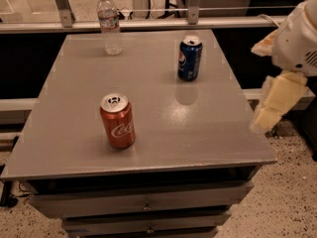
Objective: Move coke can near water bottle
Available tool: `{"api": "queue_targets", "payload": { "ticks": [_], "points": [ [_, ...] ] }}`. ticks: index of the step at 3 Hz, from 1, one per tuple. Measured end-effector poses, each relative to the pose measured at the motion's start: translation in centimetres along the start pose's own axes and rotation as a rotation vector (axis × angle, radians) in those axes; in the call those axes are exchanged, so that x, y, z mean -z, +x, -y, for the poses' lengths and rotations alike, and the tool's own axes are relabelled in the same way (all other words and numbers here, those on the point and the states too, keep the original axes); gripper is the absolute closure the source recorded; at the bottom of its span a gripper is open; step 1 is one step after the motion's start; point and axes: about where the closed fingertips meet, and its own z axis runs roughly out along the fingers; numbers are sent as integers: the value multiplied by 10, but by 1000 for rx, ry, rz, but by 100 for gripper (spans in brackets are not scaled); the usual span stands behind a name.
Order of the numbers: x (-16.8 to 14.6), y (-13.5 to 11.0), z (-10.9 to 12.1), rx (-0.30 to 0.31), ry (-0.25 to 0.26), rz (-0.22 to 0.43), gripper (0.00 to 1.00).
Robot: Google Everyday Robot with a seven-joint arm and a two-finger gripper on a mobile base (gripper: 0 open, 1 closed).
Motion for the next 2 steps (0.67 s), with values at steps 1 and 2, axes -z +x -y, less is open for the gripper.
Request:
{"api": "queue_targets", "payload": {
  "ticks": [1, 2],
  "points": [
    [-42, -42, -12, 6, -73, 172, 0],
    [-81, -88, -22, 9, -133, 331, 0]
  ]
}}
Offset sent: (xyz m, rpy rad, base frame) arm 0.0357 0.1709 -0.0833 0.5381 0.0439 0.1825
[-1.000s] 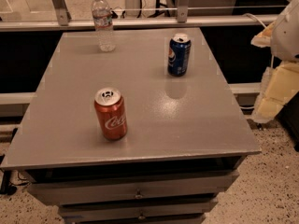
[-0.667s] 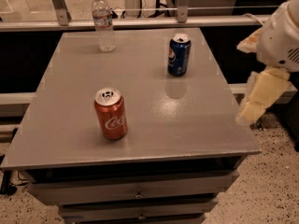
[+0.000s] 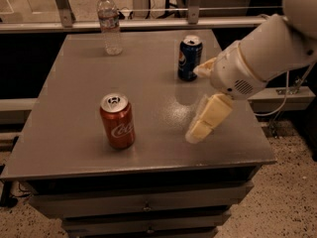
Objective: Move coke can near water bottle
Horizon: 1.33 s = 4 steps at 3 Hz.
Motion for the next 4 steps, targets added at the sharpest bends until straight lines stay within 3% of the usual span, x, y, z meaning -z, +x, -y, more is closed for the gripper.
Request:
{"api": "queue_targets", "payload": {
  "ticks": [1, 3, 4],
  "points": [
    [-40, -29, -9, 8, -41, 122, 0],
    [-101, -71, -33, 1, -109, 290, 0],
    [-120, -90, -40, -1, -132, 348, 18]
  ]
}}
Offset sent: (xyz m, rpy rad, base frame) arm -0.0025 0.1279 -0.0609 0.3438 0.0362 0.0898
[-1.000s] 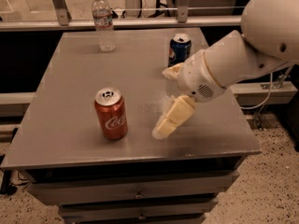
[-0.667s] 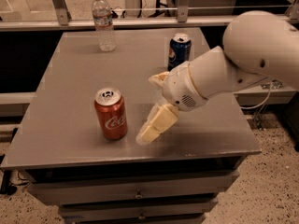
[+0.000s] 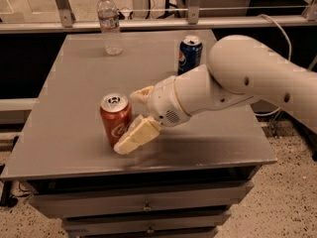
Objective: Move coke can near water bottle
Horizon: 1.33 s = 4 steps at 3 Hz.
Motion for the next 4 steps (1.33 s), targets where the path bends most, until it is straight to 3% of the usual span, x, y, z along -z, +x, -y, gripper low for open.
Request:
{"api": "queue_targets", "payload": {
  "ticks": [2, 3, 4],
  "points": [
    [-28, -25, 2, -19, -26, 66, 64],
    [-15, -26, 20, -16, 10, 62, 87],
    [28, -34, 65, 8, 118, 57, 100]
  ]
}}
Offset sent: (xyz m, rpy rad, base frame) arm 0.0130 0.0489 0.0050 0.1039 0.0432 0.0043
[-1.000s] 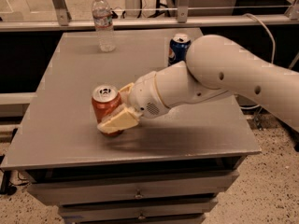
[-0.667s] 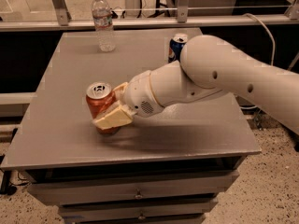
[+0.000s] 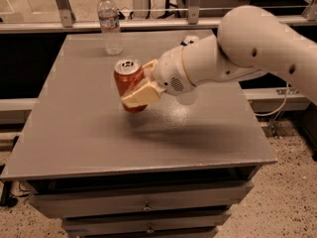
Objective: Move coke can near water bottle
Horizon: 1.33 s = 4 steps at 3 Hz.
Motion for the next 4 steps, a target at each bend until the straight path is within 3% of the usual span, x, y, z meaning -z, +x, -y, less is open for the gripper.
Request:
{"api": "queue_targets", "payload": {
  "ticks": [2, 4],
  "points": [
    [-8, -7, 3, 14, -5, 25, 100],
    [-79, -41, 75, 81, 18, 100, 100]
  ]
}}
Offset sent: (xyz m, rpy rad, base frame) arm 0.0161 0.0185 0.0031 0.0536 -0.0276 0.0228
